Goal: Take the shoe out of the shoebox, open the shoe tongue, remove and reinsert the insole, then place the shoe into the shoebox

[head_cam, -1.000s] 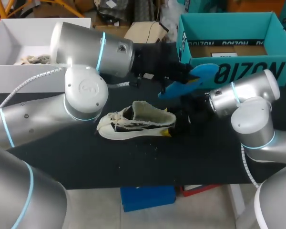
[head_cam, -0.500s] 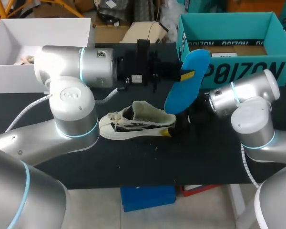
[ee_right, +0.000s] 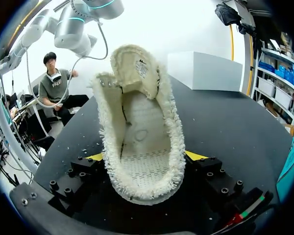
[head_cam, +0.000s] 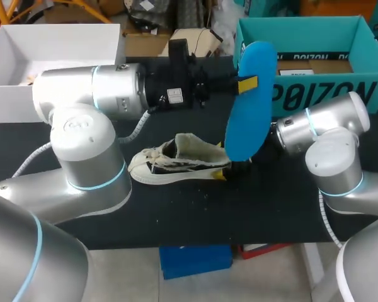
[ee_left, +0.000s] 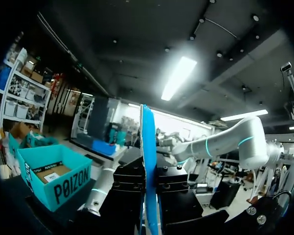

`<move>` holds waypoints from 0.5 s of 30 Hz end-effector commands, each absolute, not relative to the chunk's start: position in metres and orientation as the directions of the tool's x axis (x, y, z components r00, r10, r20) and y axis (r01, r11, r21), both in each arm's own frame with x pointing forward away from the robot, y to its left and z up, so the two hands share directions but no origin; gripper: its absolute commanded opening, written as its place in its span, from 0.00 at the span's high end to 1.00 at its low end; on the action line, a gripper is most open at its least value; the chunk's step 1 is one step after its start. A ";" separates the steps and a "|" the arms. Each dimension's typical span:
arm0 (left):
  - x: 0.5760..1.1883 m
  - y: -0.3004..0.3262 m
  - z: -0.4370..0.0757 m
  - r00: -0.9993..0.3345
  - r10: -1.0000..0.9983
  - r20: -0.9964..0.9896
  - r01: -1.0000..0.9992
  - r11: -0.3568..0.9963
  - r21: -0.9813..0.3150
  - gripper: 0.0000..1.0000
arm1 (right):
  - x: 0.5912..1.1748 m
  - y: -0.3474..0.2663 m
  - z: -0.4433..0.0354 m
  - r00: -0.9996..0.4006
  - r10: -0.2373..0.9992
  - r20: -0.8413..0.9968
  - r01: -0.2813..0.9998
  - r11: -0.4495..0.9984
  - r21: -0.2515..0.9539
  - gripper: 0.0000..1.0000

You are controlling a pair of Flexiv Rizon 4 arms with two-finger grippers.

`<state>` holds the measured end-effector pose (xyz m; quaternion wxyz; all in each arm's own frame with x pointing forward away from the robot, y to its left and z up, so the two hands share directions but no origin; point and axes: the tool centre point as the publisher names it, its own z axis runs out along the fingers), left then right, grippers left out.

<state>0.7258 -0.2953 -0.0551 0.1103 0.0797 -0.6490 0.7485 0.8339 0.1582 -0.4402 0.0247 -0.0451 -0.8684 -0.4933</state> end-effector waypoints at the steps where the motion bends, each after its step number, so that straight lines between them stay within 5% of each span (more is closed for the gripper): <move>1: 0.714 -0.287 -0.042 -0.958 0.058 0.279 -0.285 -0.184 -0.941 1.00 | 0.834 0.159 -0.442 -0.995 0.056 0.087 0.104 0.510 0.854 1.00; 15: 0.699 -0.272 0.014 -0.968 0.054 0.243 -0.249 -0.161 -0.955 1.00 | 0.834 0.159 -0.442 -0.995 0.056 0.087 0.104 0.510 0.854 1.00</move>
